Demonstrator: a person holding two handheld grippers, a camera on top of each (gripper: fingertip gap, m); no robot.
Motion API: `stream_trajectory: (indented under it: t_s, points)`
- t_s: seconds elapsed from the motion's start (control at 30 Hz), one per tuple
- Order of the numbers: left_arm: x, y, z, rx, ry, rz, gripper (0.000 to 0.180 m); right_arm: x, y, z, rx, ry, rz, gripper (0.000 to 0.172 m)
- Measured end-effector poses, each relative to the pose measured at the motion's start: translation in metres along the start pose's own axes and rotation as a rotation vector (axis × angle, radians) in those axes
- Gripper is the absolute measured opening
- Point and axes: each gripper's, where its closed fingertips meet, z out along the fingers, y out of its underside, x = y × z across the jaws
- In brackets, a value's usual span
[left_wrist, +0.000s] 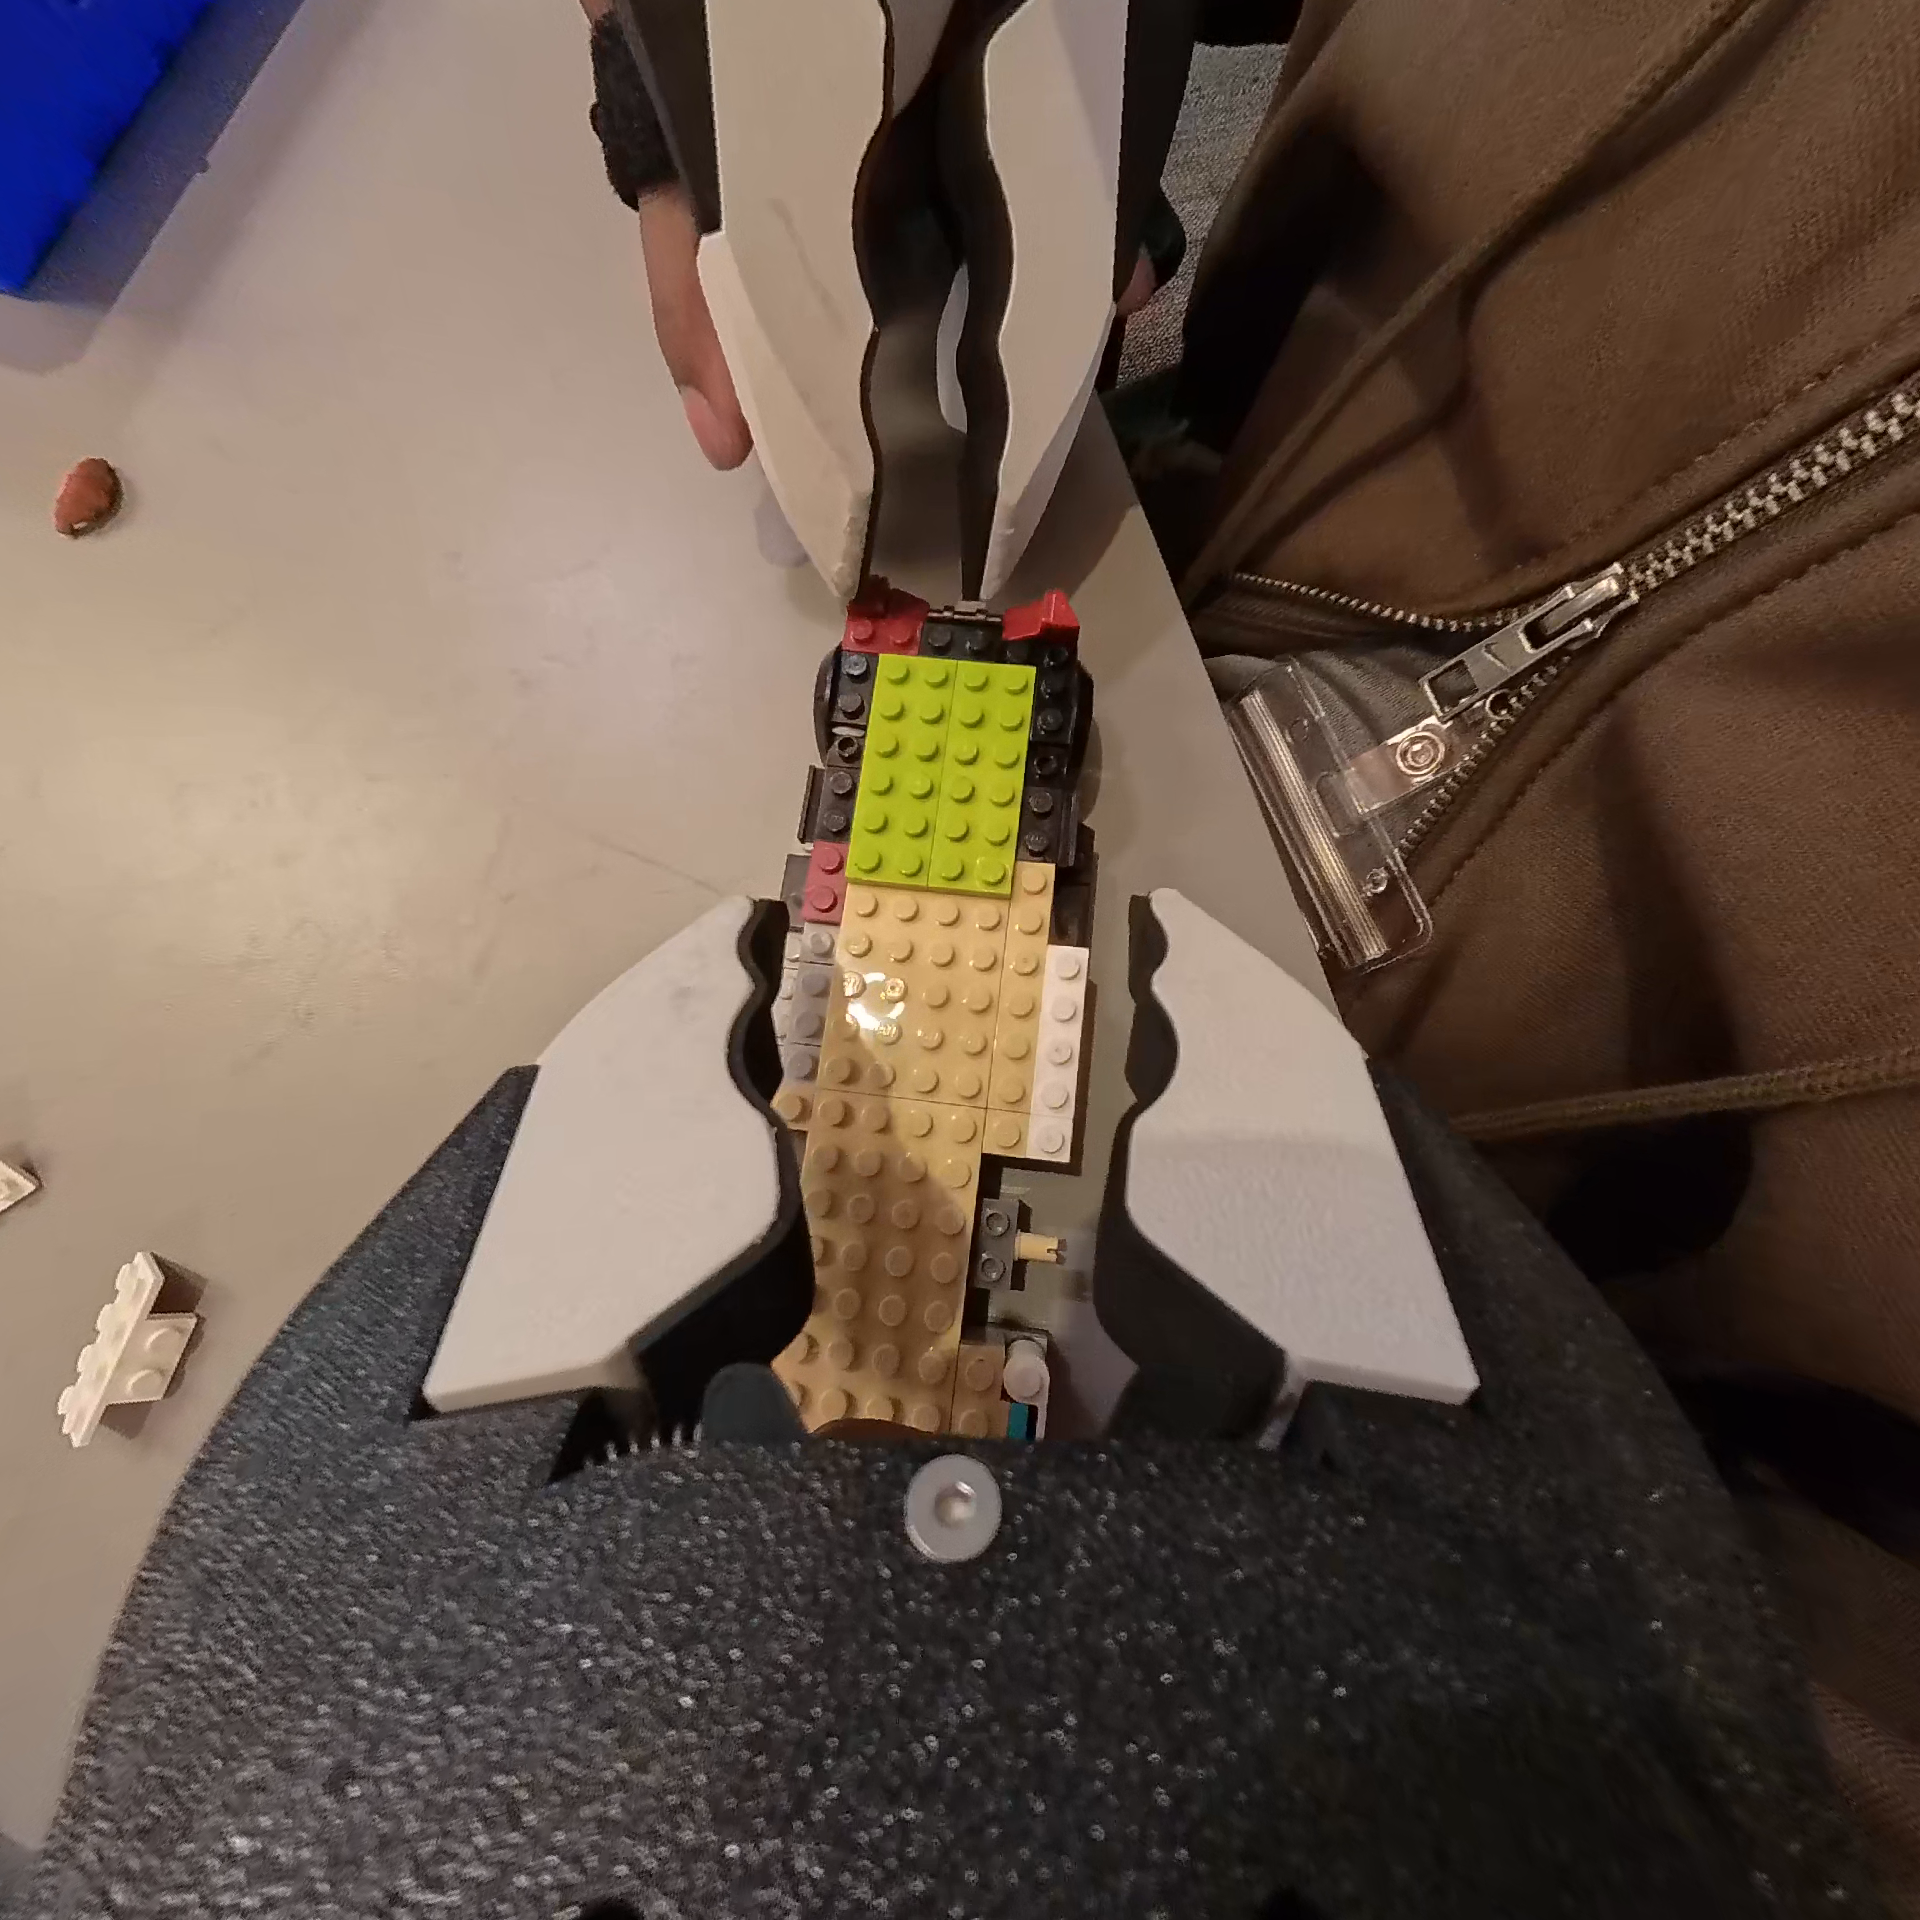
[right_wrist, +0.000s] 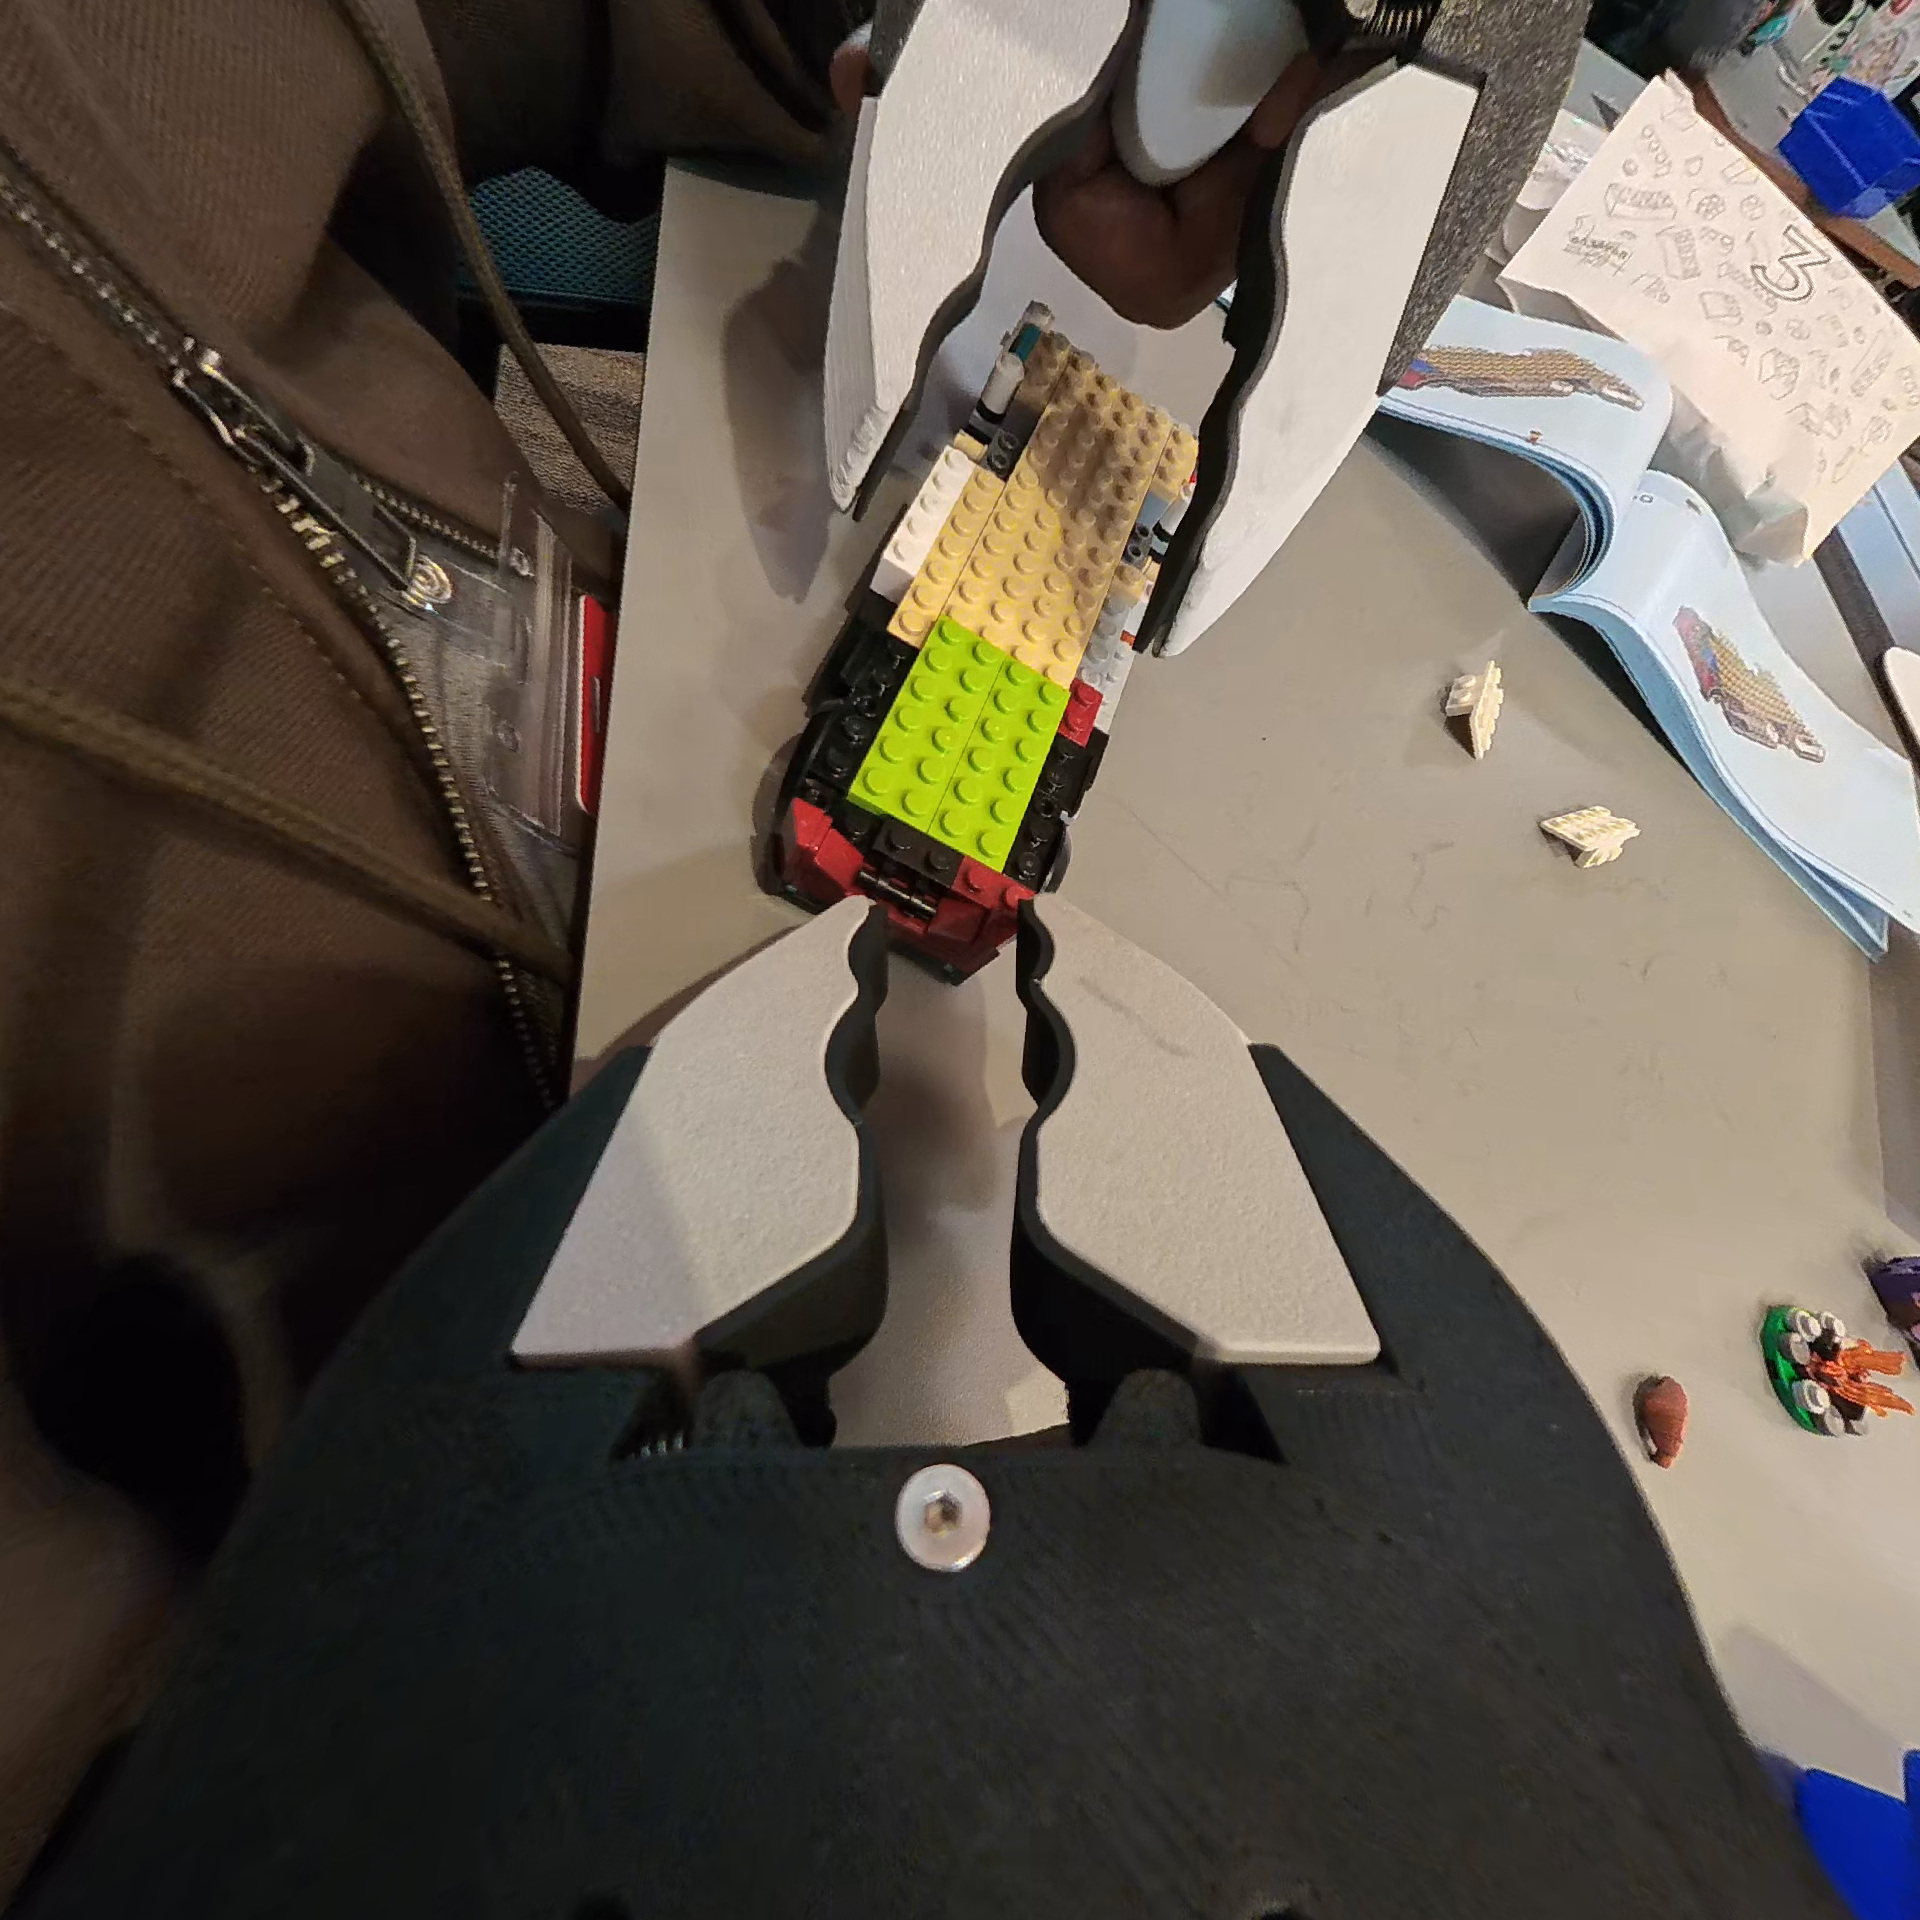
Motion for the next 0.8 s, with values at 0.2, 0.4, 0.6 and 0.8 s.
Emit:
stream_trajectory:
  t_s: [0.2, 0.4, 0.6, 0.8]
  points:
    - [-0.0005, 0.0003, 0.0004, -0.001, 0.000, -0.004, 0.065, 0.0004, -0.0003, -0.0003, 0.003, -0.001, 0.003, 0.023]
    - [-0.0006, 0.0004, 0.0005, -0.001, -0.001, -0.004, 0.065, 0.0006, -0.0001, -0.0002, 0.002, -0.003, 0.005, 0.023]
    - [-0.0008, 0.0003, 0.0008, -0.001, -0.002, -0.004, 0.065, 0.0009, 0.0000, -0.0001, 0.002, -0.002, 0.006, 0.023]
    - [-0.0040, -0.0046, 0.0015, 0.012, -0.024, 0.005, 0.065, 0.0009, -0.0003, -0.0004, 0.005, 0.000, 0.004, 0.023]
